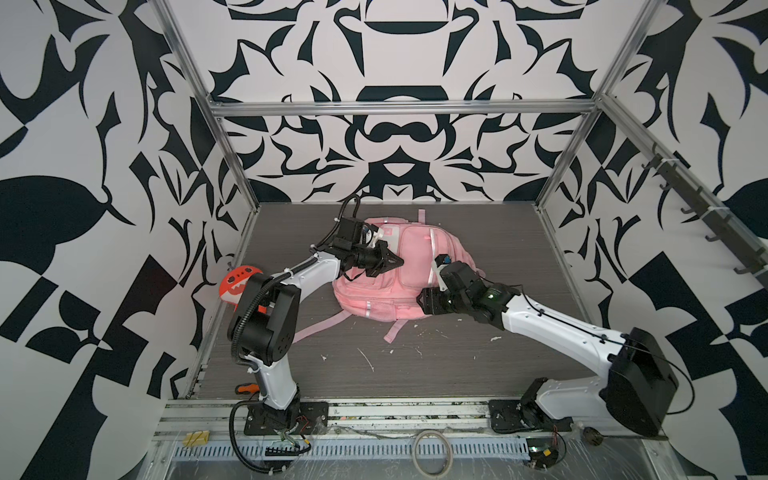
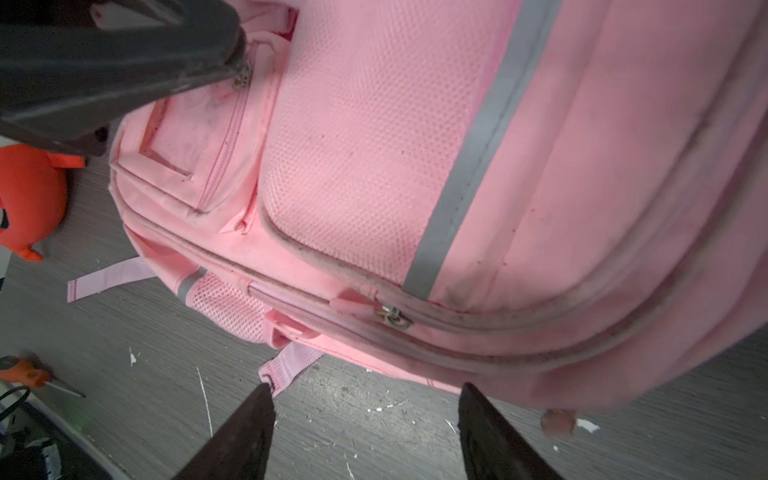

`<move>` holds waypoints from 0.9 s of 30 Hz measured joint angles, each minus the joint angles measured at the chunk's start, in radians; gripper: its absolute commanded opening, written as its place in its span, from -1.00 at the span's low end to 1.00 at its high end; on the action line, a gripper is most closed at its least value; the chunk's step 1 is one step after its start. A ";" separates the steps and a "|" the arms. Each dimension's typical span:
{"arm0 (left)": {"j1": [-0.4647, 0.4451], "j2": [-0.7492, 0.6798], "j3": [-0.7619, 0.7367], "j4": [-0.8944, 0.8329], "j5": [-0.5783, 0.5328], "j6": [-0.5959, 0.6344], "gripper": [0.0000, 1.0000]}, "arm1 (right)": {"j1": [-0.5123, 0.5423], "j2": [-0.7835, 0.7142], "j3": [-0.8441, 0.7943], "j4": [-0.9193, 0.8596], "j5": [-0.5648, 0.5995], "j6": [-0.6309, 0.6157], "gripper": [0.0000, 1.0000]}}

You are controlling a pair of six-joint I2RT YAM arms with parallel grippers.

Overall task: Pack the student bag
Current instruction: 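Grasp the main compartment zipper pull with right gripper while left holds the bag edge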

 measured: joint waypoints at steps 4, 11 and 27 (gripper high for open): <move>-0.014 0.000 0.000 0.034 0.002 -0.032 -1.00 | -0.013 0.032 0.016 0.018 -0.002 0.007 0.25; -0.019 0.000 -0.002 0.106 0.006 -0.082 -1.00 | -0.024 0.078 0.067 -0.007 0.011 0.008 0.08; 0.004 -0.010 -0.005 -0.005 -0.041 -0.022 0.10 | -0.031 0.156 0.106 -0.051 0.057 0.026 0.27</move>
